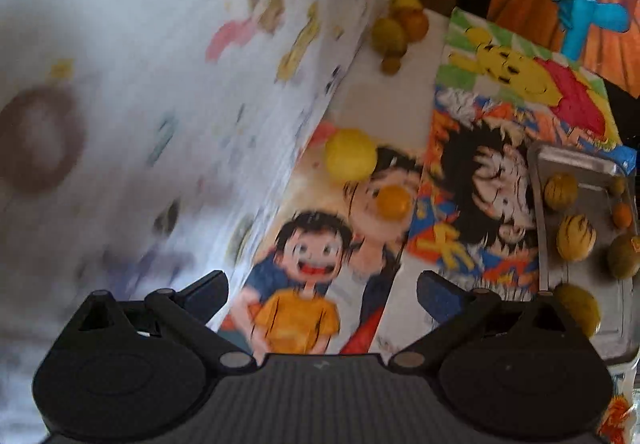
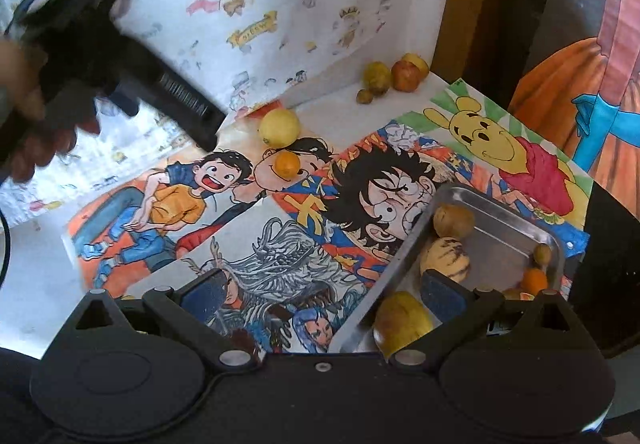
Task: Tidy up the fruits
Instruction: 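Grasp the yellow round fruit with the left tool while the right tool grasps the orange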
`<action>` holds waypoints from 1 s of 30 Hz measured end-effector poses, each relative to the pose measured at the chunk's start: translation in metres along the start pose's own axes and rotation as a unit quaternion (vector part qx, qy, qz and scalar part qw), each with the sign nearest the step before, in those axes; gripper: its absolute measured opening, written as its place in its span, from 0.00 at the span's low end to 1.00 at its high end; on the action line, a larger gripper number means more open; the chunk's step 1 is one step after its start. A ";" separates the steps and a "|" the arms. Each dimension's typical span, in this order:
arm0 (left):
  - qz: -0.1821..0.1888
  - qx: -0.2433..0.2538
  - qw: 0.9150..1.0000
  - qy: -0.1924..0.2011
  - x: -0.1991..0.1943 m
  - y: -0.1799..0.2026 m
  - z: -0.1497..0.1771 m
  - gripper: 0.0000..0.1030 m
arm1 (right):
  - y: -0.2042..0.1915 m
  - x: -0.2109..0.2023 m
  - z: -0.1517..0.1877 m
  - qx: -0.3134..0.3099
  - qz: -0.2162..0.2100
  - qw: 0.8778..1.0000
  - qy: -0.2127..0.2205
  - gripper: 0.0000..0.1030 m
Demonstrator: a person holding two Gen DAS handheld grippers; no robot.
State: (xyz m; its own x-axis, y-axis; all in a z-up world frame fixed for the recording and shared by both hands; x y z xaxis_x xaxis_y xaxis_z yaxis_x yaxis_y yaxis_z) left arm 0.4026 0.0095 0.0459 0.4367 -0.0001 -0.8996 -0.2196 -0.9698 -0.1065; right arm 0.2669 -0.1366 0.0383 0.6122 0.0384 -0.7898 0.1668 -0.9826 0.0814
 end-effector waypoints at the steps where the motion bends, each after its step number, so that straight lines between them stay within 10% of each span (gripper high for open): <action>1: 0.005 0.003 1.000 0.004 0.003 0.001 -0.005 0.99 | -0.001 0.006 0.001 -0.001 0.002 1.000 -0.001 0.99; 21: 0.082 0.015 0.996 -0.021 0.081 0.013 -0.081 0.99 | -0.007 0.089 -0.016 -0.036 -0.002 0.999 -0.020 0.97; 30: 0.027 0.040 0.998 -0.035 0.102 0.017 -0.089 0.96 | -0.007 0.128 -0.035 -0.008 0.002 1.000 -0.023 0.89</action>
State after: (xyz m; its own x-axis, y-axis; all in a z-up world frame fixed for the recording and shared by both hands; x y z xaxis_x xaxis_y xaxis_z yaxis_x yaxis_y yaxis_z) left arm 0.5210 -0.0287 -0.0099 0.3602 -0.0312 -0.9323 -0.3106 -0.9464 -0.0883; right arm 0.3711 -0.1183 -0.0427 0.5765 0.0252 -0.8167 0.1763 -0.9798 0.0942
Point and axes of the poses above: each gripper's, at about its wrist camera, not at the fingertips, and x roughly the way its jaws point, y to its right, z to its underside, the point moved 7 cm from there along x, roughly the way its jaws point, and after that the axes turned 2 degrees about -y, right-handed, at the moved point
